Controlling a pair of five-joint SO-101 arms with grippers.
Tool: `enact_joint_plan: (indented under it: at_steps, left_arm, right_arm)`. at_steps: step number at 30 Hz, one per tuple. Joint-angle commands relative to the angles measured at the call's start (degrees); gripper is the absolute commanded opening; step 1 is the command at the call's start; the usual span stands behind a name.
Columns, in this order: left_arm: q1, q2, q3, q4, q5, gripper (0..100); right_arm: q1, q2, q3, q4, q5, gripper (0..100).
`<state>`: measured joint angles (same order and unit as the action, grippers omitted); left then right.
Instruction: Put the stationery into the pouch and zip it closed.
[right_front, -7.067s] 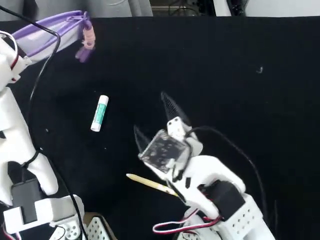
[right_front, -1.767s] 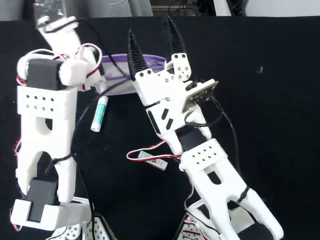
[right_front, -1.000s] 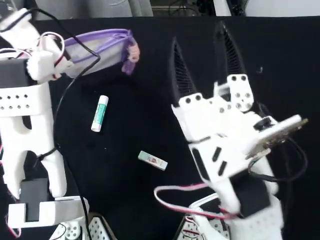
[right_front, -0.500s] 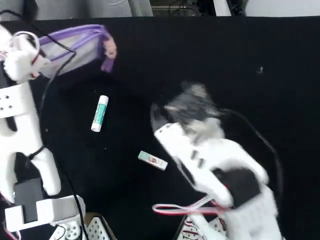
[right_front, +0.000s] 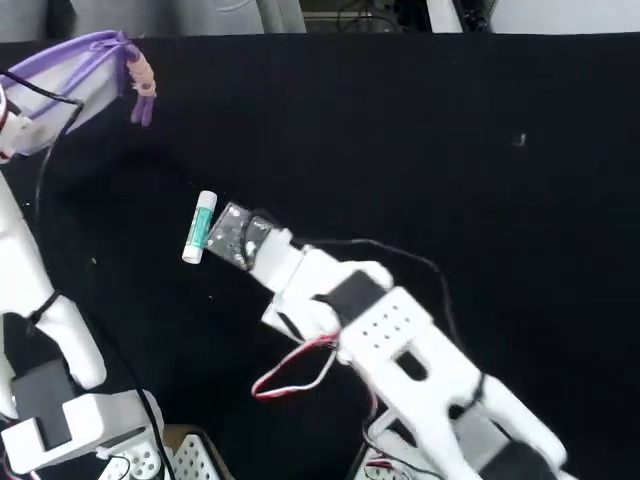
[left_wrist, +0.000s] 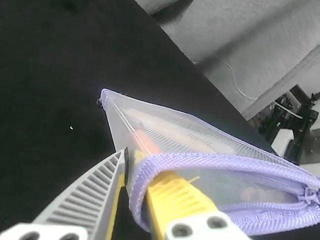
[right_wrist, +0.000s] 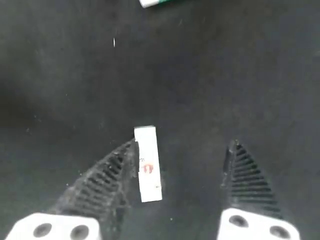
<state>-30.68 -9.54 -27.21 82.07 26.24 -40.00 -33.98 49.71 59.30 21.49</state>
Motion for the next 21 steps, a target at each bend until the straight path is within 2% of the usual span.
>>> enact_joint_plan:
  at_steps: [1, 10, 16, 18, 21]
  left_arm:
    - [-1.1, -0.6, -0.7, -2.0, 0.6, 3]
    - [-1.1, -0.6, -0.7, -2.0, 0.6, 3]
    - [-1.1, -0.6, -0.7, -1.8, 0.6, 3]
    - [-1.1, -0.6, -0.7, -1.8, 0.6, 3]
    - [-1.1, -0.6, -0.7, -1.8, 0.6, 3]
  right_arm:
    - [-1.5, 6.3, 0.5, -5.5, 0.4, 26.2]
    - [-1.2, 21.5, -3.1, -8.1, 0.4, 26.2]
    - [-1.1, 28.6, -6.8, -7.7, 3.2, 25.7]
    - [-0.2, 29.6, -8.0, -7.6, 3.1, 20.5]
    - [2.9, 29.6, -9.5, -7.9, 3.3, 4.1]
